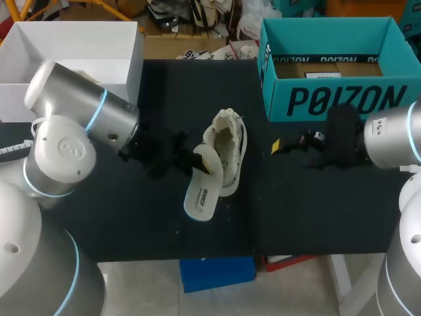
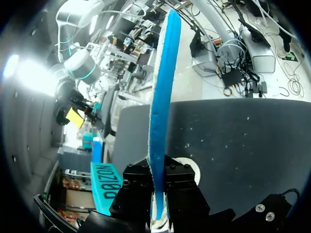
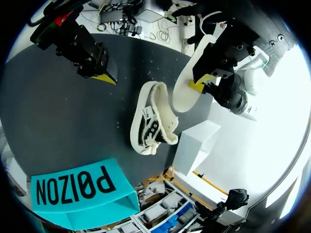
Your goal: Take the shoe out of the shoebox, open the shoe tongue, remove and reinsert the insole, then place the shoe into the shoebox
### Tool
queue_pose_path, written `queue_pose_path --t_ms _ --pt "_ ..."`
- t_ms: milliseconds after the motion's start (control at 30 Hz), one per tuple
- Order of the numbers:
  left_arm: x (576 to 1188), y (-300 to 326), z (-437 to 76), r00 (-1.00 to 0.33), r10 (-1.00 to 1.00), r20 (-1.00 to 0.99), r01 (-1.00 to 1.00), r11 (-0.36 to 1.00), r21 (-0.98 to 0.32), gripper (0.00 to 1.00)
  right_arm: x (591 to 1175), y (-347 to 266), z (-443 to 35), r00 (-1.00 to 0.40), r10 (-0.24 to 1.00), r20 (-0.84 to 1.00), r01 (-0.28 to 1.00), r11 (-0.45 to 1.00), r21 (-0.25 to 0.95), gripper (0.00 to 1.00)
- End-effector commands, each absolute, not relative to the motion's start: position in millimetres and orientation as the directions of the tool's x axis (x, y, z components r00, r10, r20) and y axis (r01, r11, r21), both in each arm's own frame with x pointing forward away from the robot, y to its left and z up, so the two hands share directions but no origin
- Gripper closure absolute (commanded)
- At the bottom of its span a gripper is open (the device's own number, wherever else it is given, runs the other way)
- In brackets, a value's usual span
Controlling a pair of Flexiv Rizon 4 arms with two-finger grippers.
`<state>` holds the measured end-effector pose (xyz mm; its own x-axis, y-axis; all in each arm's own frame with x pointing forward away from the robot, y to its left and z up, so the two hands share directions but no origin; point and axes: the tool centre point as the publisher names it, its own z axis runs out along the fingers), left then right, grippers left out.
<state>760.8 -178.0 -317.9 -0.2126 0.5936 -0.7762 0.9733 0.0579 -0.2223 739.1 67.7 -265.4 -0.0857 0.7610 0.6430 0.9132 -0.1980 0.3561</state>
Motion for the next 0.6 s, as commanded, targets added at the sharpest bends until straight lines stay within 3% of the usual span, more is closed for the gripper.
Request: queue_pose_path --t_ms 33,133,267,600 --pt "769.1 -189.4 -317.1 -0.205 0.598 -0.775 0.973 0.04 -0.227 1.0 738.7 62.8 -261.8 -0.09 0.757 0.647 0.917 -0.191 0.35 0.0" --pt "770.2 -191.6 -316.9 -0.195 0.6 -0.776 0.974 0.028 -0.223 1.0 733.0 63.6 -257.4 -0.289 0.844 0.451 0.835 -0.008 0.55 0.0" --pt "773.1 -193.6 -320.4 -0.193 0.602 -0.775 0.974 0.02 -0.227 1.0 721.9 59.2 -261.9 -0.381 0.908 0.173 0.756 0.198 0.624 0.0" --pt "774.7 -199.8 -326.2 -0.2 0.61 -0.767 0.971 0.016 -0.24 1.0 720.2 56.4 -264.3 -0.362 0.924 0.127 0.767 0.217 0.604 0.0"
